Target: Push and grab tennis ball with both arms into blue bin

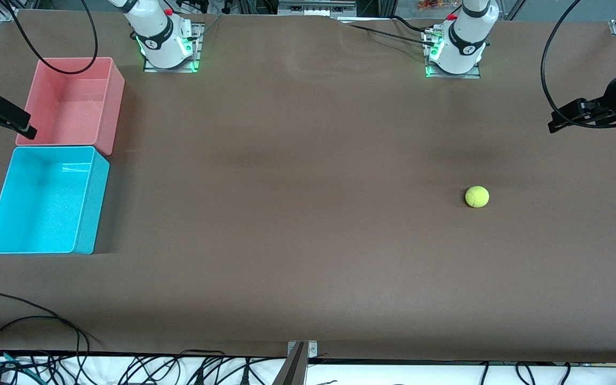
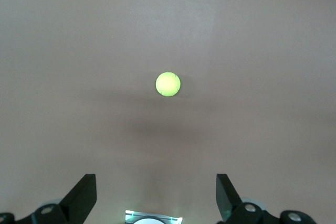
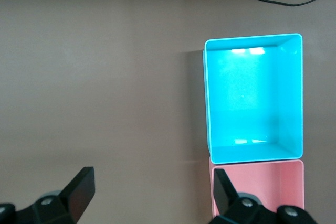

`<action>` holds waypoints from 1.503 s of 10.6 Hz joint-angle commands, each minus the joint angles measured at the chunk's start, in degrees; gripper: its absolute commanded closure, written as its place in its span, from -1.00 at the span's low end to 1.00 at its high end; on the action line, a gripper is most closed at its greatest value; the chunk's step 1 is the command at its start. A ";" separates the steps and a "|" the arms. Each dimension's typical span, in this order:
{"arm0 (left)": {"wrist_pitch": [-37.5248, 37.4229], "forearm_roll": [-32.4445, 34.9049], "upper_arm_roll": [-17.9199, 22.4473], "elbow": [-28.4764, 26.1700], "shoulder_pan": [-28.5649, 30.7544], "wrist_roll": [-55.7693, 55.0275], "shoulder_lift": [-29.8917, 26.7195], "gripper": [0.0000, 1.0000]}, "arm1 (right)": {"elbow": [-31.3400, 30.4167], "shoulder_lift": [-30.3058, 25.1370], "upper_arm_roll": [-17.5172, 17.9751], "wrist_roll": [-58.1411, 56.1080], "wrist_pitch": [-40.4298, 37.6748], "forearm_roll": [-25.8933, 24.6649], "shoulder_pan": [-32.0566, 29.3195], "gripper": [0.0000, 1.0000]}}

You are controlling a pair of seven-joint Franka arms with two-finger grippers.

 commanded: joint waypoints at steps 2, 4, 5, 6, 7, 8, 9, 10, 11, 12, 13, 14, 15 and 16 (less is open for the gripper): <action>-1.28 1.31 -0.12 1.67 -0.03 -0.35 0.66 -1.00 | -0.26 -0.36 0.01 -0.70 0.03 -0.50 -0.17 -1.00; -1.19 1.31 -0.12 1.75 -0.03 -0.34 0.75 -1.00 | -0.26 -0.36 0.01 -0.70 0.03 -0.50 -0.17 -1.00; -1.19 1.40 -0.04 1.76 -0.03 -0.43 1.27 -1.00 | -0.26 -0.36 0.01 -0.61 0.11 -0.50 -0.17 -1.00; -1.19 1.40 -0.04 1.93 0.06 -0.35 1.45 -1.00 | -0.26 -0.36 0.01 -0.61 0.11 -0.42 -0.17 -1.00; -1.11 1.40 -0.12 2.19 0.15 -0.34 1.45 -1.00 | -0.26 -0.36 0.01 -0.70 0.20 -0.50 -0.26 -1.00; -0.93 1.40 -0.04 2.19 0.06 -0.34 1.54 -1.00 | -0.34 -0.36 0.01 -0.70 0.11 -0.50 -0.26 -1.00; -0.93 1.40 0.05 2.28 0.15 -0.34 1.46 -1.00 | -0.26 -0.36 0.01 -0.79 0.11 -0.50 -0.26 -1.00; -0.32 0.79 0.23 2.20 0.67 -0.17 2.32 -1.00 | -0.26 -0.36 0.01 -0.70 0.20 -0.50 -0.26 -1.00; -0.14 1.30 0.05 2.63 0.67 -0.34 2.51 -1.00 | -0.26 -0.36 0.01 -0.70 0.20 -0.50 -0.17 -1.00; 0.82 1.14 0.23 2.55 0.94 -0.34 2.51 -1.00 | -0.26 -0.27 0.01 -0.70 0.29 -0.50 -0.17 -1.00; 1.09 1.31 0.23 2.37 0.85 -0.34 2.34 -1.00 | -0.26 -0.27 0.01 -0.70 0.38 -0.50 -0.17 -1.00; 1.35 1.22 0.40 2.02 1.02 -0.34 2.33 -1.00 | -0.26 -0.18 0.01 -0.70 0.38 -0.50 -0.17 -1.00; 3.01 1.40 0.84 1.58 1.11 -0.34 2.33 -1.00 | -0.26 -0.18 0.01 -0.70 0.38 -0.50 -0.17 -1.00; 5.64 1.40 1.36 -1.03 1.03 -0.34 2.68 -1.00 | -0.26 -0.18 0.01 -0.70 0.38 -0.50 -0.17 -1.00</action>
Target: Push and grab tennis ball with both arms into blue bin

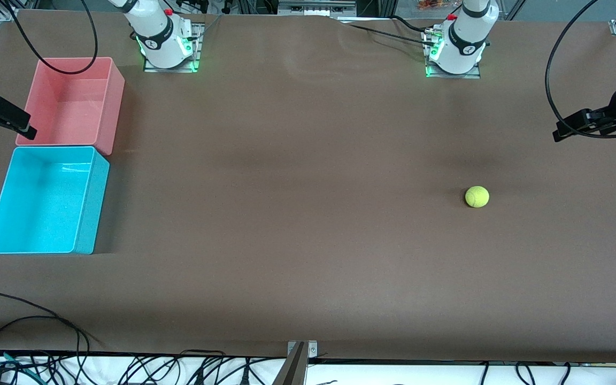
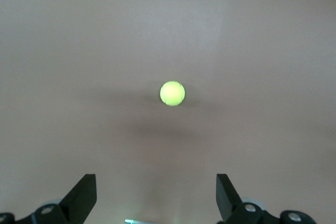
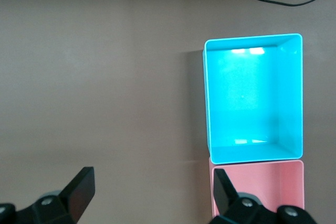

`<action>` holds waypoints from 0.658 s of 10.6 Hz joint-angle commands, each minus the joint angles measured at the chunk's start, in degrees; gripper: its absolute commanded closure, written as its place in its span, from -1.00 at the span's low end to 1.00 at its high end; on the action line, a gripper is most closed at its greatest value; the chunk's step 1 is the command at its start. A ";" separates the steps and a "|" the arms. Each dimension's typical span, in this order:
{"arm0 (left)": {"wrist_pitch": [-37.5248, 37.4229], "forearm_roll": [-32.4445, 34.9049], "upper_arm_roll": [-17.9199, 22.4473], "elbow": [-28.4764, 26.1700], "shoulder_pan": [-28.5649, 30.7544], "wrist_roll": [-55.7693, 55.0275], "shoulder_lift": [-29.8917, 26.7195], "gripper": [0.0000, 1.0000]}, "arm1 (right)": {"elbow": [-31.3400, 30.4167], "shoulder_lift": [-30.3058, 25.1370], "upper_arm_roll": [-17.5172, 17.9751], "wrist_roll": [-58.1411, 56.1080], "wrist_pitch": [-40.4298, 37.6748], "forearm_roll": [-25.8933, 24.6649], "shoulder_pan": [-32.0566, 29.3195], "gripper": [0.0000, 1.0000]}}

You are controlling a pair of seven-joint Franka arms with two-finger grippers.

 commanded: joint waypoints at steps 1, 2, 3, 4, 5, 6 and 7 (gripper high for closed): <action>5.35 2.01 0.45 -3.62 0.39 -0.17 1.15 -1.00 | -0.26 -0.23 0.02 -0.61 0.32 -0.50 -0.06 -1.00; 6.42 3.58 0.63 -4.60 0.47 0.01 1.24 -1.00 | -0.26 -0.23 0.02 -0.61 0.32 -0.50 -0.06 -1.00; 9.74 5.77 0.63 -8.61 0.30 0.01 1.32 -1.00 | -0.26 -0.23 0.02 -0.61 0.32 -0.50 -0.15 -1.00; 13.34 7.88 0.63 -13.18 0.30 -0.08 1.41 -1.00 | -0.26 -0.23 0.02 -0.61 0.32 -0.50 -0.06 -1.00; 15.37 8.86 0.63 -14.53 0.30 -0.08 1.33 -1.00 | -0.26 -0.23 0.02 -0.61 0.32 -0.50 -0.15 -1.00; 15.57 8.95 0.54 -14.54 0.30 -0.16 1.24 -1.00 | -0.26 -0.23 0.02 -0.61 0.32 -0.42 -0.06 -1.00; 16.70 8.87 0.54 -14.80 0.47 -0.16 1.41 -1.00 | -0.26 -0.23 0.11 -0.61 0.32 -0.41 -0.06 -1.00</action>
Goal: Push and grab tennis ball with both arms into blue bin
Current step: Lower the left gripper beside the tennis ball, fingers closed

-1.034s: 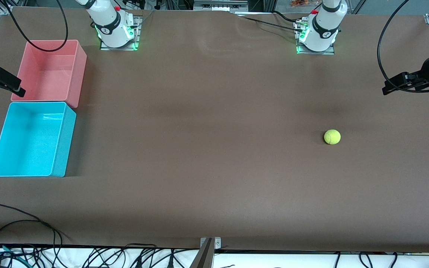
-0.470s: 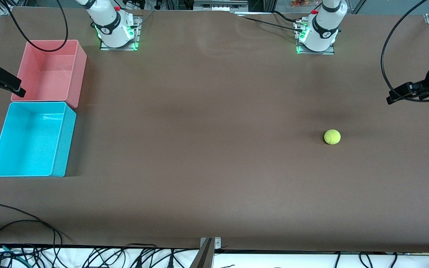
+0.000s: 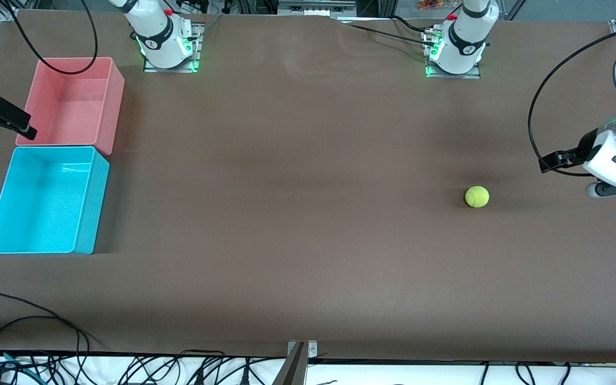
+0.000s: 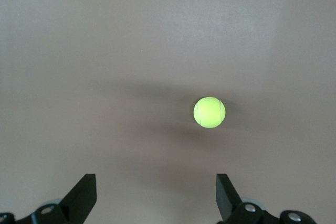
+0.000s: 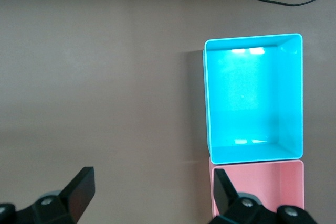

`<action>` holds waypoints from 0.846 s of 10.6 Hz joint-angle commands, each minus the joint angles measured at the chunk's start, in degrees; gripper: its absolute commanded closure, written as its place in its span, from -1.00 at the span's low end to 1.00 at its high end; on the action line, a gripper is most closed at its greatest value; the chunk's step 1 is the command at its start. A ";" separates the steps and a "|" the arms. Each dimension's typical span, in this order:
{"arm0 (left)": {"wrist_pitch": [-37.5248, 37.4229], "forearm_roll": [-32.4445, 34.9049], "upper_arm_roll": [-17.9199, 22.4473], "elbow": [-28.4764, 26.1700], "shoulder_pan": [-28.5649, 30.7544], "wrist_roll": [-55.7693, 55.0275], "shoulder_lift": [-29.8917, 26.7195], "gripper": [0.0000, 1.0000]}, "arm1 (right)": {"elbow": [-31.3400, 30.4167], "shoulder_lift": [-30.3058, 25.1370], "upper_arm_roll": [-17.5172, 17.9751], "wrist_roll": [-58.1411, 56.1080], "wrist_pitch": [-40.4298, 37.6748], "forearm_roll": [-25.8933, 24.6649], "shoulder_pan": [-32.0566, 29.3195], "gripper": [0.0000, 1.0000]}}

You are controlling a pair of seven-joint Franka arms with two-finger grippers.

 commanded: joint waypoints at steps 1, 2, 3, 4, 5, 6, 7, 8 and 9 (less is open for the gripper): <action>4.48 1.78 -0.06 -3.54 0.61 0.44 -1.32 -1.00 | -0.25 -0.27 0.11 -0.61 0.31 -0.41 -0.06 -1.00; 6.24 1.78 -0.06 -4.35 1.75 0.45 -1.23 -1.00 | -0.25 -0.27 0.11 -0.61 0.31 -0.50 0.02 -1.00; 6.78 1.78 0.03 -4.97 1.93 0.53 -0.36 -1.00 | -0.25 -0.27 0.11 -0.61 0.31 -0.50 0.02 -1.00; 7.92 1.78 0.12 -5.58 2.37 0.54 -0.27 -1.00 | -0.25 -0.27 0.11 -0.52 0.31 -0.50 0.02 -1.00; 10.63 1.78 0.21 -6.89 2.72 0.54 -0.01 -1.00 | -0.25 -0.27 0.20 -0.61 0.31 -0.50 0.02 -1.00; 15.35 1.78 0.47 -9.60 2.99 0.88 0.08 -1.00 | -0.25 -0.27 0.11 -0.61 0.31 -0.50 0.02 -1.00; 19.32 1.78 0.82 -11.63 3.69 2.89 0.35 -1.00 | -0.25 -0.27 0.20 -0.61 0.31 -0.50 0.02 -1.00; 22.40 1.70 0.91 -12.96 4.21 4.13 1.04 -1.00 | -0.25 -0.27 0.20 -0.61 0.31 -0.50 0.02 -1.00; 23.56 1.69 0.82 -13.67 4.39 4.23 1.57 -1.00 | -0.25 -0.27 0.11 -0.61 0.22 -0.42 0.02 -1.00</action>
